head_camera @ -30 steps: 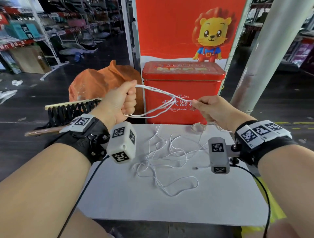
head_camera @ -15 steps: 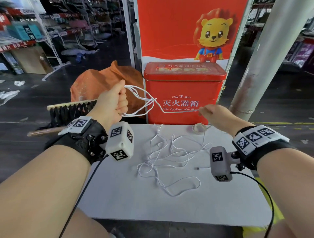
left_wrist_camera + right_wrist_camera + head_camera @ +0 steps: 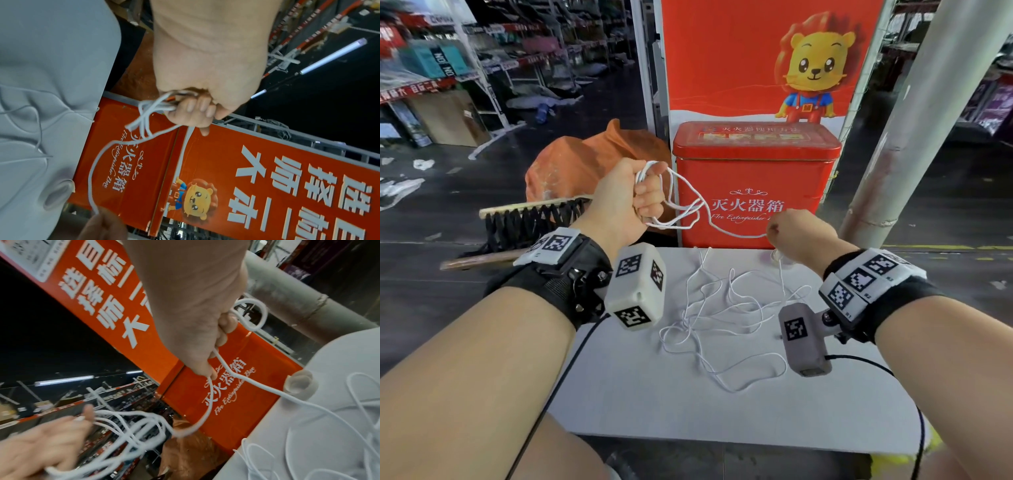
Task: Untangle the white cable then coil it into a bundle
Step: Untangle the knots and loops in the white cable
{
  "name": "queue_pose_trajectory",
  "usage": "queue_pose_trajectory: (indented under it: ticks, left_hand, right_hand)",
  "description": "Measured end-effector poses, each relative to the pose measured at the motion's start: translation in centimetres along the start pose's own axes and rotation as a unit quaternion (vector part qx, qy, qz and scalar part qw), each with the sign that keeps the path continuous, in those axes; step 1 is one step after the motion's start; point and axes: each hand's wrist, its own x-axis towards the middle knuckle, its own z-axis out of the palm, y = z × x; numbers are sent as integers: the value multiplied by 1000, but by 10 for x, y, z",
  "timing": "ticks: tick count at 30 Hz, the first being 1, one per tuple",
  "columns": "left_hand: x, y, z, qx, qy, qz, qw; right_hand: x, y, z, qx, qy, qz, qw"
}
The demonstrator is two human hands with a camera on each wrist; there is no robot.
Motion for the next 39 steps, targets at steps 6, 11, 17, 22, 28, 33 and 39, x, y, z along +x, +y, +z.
queue_pose_trajectory:
  ticks: [6, 11, 17, 22, 28, 33, 39]
  left_hand:
    - [0, -12, 7, 51, 21, -39, 998]
    - [0, -18, 15, 58, 17, -50, 997]
    - [-1, -27, 25, 60, 5, -70, 996]
    - [-3, -34, 32, 88, 40, -88, 991]
    - [-4, -35, 34, 92, 61, -88, 990]
    - [-4, -36, 35, 105, 77, -91, 987]
    - [-4, -40, 36, 101, 78, -116, 985]
  right_hand:
    - [-11, -15, -26, -112, 53, -103, 987]
    - [-16, -32, -29, -139, 44, -200, 969]
    - [-21, -47, -31, -71, 31, -295, 952]
    - [-25, -49, -30, 35, 66, -332, 940]
    - [-28, -46, -31, 142, 52, -343, 927]
    - [-29, -47, -31, 140, 89, -334, 928]
    - [-28, -56, -26, 238, 110, -357, 897]
